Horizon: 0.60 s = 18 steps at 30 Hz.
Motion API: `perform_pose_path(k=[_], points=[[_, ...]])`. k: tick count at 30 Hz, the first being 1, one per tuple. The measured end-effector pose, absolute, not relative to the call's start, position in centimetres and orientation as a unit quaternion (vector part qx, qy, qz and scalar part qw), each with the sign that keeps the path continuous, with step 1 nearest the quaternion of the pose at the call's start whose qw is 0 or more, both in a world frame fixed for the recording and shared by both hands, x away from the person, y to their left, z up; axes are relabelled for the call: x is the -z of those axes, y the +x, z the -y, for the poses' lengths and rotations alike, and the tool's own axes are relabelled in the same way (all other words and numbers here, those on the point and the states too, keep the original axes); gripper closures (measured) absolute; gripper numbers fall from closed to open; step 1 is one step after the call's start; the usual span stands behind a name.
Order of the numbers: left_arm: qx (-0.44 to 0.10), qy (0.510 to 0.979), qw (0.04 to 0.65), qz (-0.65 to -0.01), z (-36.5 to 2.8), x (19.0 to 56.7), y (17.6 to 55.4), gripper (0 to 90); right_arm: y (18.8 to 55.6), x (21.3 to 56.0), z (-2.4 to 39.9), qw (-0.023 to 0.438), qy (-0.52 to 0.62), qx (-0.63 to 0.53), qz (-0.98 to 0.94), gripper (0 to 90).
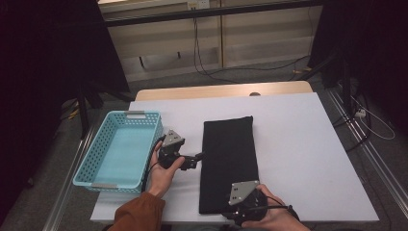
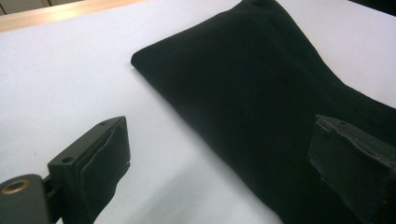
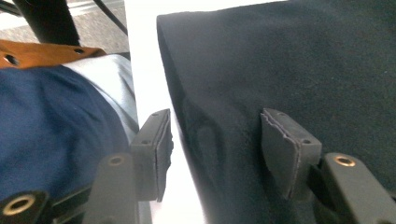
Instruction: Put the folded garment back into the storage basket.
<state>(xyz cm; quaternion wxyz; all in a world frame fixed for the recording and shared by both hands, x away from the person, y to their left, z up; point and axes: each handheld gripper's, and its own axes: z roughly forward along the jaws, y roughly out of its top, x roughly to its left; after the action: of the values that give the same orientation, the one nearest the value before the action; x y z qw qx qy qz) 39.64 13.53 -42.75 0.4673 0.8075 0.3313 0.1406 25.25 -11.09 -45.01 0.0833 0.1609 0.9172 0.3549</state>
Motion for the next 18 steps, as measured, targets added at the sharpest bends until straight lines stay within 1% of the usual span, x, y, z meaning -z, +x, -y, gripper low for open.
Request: perform_pose_path(k=[1,2,3,7,8,9,13,18], points=[[-0.141,0.804,0.470,-0.335,-13.5,42.8,39.7,6.0,25.3,45.0,11.1,0.085,0.160,-0.353,-0.918,48.9],[-0.141,0.804,0.470,-0.335,-13.5,42.8,39.7,6.0,25.3,45.0,11.1,0.085,0.160,-0.353,-0.918,48.9],[-0.144,0.803,0.472,-0.336,-13.5,42.8,39.7,5.9,25.5,45.0,11.2,0.089,0.164,-0.355,-0.916,57.2],[-0.148,0.804,0.468,-0.336,-13.3,42.8,39.9,5.6,25.9,44.9,11.4,0.092,0.165,-0.352,-0.917,68.7],[-0.148,0.804,0.468,-0.336,-13.3,42.8,39.9,5.6,25.9,44.9,11.4,0.092,0.165,-0.352,-0.917,68.7],[-0.152,0.804,0.466,-0.337,-13.1,42.9,40.0,5.6,26.1,44.9,11.4,0.097,0.167,-0.349,-0.917,73.3],[-0.147,0.802,0.467,-0.342,-12.7,42.8,40.4,5.6,26.5,45.1,11.9,0.082,0.171,-0.365,-0.912,75.8],[-0.159,0.796,0.465,-0.354,-12.3,42.7,41.3,6.4,26.4,45.0,11.8,0.090,0.168,-0.362,-0.912,78.0]])
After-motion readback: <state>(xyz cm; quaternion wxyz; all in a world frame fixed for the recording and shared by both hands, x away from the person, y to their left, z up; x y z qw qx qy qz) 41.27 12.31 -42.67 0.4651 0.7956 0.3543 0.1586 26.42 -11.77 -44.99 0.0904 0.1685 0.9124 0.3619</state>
